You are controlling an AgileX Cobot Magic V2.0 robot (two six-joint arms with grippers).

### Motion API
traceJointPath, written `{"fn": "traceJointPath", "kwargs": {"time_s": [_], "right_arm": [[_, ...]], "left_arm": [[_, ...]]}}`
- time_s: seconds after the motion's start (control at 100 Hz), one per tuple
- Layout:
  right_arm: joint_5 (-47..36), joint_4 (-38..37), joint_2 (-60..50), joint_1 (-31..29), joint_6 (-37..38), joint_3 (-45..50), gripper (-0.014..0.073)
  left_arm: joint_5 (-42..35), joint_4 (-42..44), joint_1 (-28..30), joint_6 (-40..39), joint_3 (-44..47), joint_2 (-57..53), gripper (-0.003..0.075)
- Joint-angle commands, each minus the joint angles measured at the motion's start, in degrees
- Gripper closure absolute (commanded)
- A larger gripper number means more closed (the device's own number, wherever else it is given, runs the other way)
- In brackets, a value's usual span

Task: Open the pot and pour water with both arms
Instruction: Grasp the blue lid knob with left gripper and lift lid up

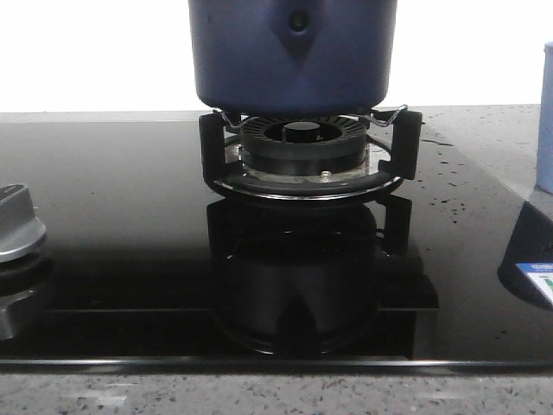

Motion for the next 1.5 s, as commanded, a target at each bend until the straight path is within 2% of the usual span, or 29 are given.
{"fn": "traceJointPath", "kwargs": {"time_s": [0.0,0.24,0.39,0.6,0.67,0.79,0.91,1.08,1.3,1.49], "right_arm": [[-3.0,-1.0,1.2,0.0,-0.1,-3.0,0.0207],[-2.3,-1.0,1.2,0.0,-0.1,-3.7,0.0207],[-1.5,-1.0,1.2,0.0,-0.1,-3.8,0.0207],[6.0,-1.6,1.2,0.0,-1.8,-9.4,0.0207],[6.7,-2.2,1.2,0.0,-2.4,-11.2,0.0207],[7.0,-2.7,1.2,0.0,-3.5,-12.4,0.0207],[8.1,-3.3,1.2,0.0,-3.5,-12.4,0.0207],[8.6,-3.3,1.2,0.0,-3.5,-12.4,0.0207],[8.6,-3.3,1.2,0.0,-3.5,-12.4,0.0207],[8.6,-3.3,1.2,0.0,-3.5,-12.4,0.0207]], "left_arm": [[-2.7,-4.6,-3.3,5.3,-4.2,4.9,0.0281],[-2.2,-6.1,-11.2,6.9,-13.0,18.8,0.0281],[-2.3,-10.3,-12.0,7.6,-14.8,23.0,0.0281],[-1.7,-12.9,-12.0,9.5,-15.2,24.9,0.0281],[0.4,-17.3,-12.0,15.9,-15.2,25.6,0.0281],[5.6,-29.8,-12.0,32.4,-15.9,27.7,0.0267],[8.9,-38.2,-12.0,40.5,-19.3,31.3,0.0225],[14.3,-38.4,-12.6,40.6,-27.6,38.0,0.0184],[16.8,-36.9,-17.2,40.6,-37.7,47.9,0.0184],[16.8,-37.4,-17.9,40.6,-43.1,55.5,0.0183]]}}
